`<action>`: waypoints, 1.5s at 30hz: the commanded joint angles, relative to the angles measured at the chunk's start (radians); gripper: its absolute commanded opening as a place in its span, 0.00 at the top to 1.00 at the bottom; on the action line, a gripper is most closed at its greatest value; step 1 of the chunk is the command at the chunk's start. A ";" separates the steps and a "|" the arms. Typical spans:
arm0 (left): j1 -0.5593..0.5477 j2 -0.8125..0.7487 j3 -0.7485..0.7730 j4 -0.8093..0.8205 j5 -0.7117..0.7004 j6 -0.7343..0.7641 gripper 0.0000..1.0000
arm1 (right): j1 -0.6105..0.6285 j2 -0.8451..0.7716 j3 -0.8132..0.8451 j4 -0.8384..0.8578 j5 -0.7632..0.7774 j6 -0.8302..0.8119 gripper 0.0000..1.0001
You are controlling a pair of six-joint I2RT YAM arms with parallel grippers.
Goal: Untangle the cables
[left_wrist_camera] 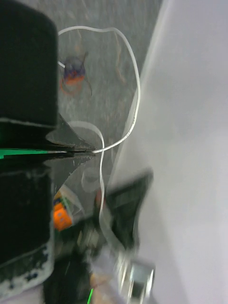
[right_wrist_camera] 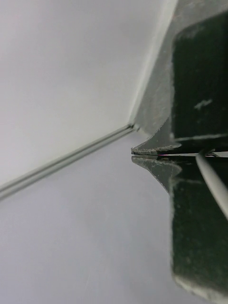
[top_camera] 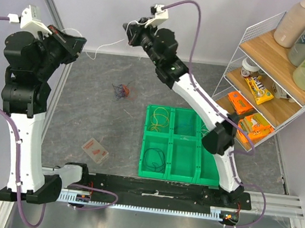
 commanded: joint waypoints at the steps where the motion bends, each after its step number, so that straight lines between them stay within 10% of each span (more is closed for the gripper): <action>1: 0.017 -0.035 -0.053 0.021 -0.160 0.090 0.98 | 0.025 -0.184 0.040 0.027 -0.124 -0.022 1.00; 8: 0.020 -0.046 -0.142 0.085 0.030 0.021 0.98 | 0.025 -0.233 0.096 -0.082 -0.111 -0.062 1.00; 16: -0.072 -0.011 -0.470 0.513 0.726 -0.252 0.98 | 0.025 -0.682 -0.511 -0.393 -0.037 -0.189 1.00; 28: -0.607 0.089 -0.671 0.520 0.478 -0.085 0.98 | 0.025 -1.306 -1.101 -0.833 0.326 -0.138 1.00; 45: -0.920 0.989 0.060 0.411 0.374 -0.117 0.98 | 0.025 -1.411 -1.237 -0.952 0.749 0.068 1.00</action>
